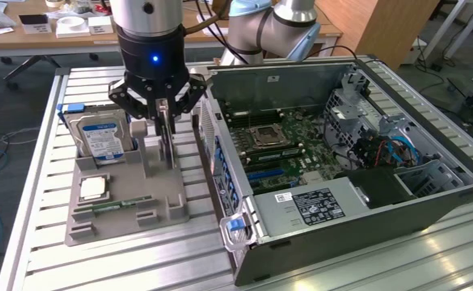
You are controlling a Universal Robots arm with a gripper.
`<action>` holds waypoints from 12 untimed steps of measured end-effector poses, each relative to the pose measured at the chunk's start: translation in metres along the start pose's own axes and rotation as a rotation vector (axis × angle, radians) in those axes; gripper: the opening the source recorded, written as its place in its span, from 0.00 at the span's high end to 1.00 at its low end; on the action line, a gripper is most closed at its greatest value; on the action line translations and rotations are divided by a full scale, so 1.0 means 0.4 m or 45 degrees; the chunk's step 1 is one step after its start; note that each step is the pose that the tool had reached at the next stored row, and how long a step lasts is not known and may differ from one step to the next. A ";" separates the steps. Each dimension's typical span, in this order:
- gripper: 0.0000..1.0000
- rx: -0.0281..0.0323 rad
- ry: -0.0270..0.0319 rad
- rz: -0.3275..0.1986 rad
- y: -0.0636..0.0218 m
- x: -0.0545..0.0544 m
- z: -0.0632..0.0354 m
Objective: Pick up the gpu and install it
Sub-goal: 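Pick up the gpu and move the gpu toward the slot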
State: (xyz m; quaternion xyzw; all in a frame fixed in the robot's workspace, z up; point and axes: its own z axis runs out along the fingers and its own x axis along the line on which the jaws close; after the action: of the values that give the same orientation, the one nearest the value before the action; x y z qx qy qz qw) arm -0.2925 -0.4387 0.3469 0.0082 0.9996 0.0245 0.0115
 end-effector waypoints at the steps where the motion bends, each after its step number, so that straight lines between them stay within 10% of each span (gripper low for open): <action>1: 0.73 -0.0002 -0.0001 0.000 0.000 0.000 -0.002; 12: 0.73 -0.0002 0.0000 0.000 0.000 0.000 -0.007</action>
State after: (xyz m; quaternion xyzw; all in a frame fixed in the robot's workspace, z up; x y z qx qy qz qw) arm -0.2924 -0.4387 0.3498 0.0081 0.9996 0.0246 0.0115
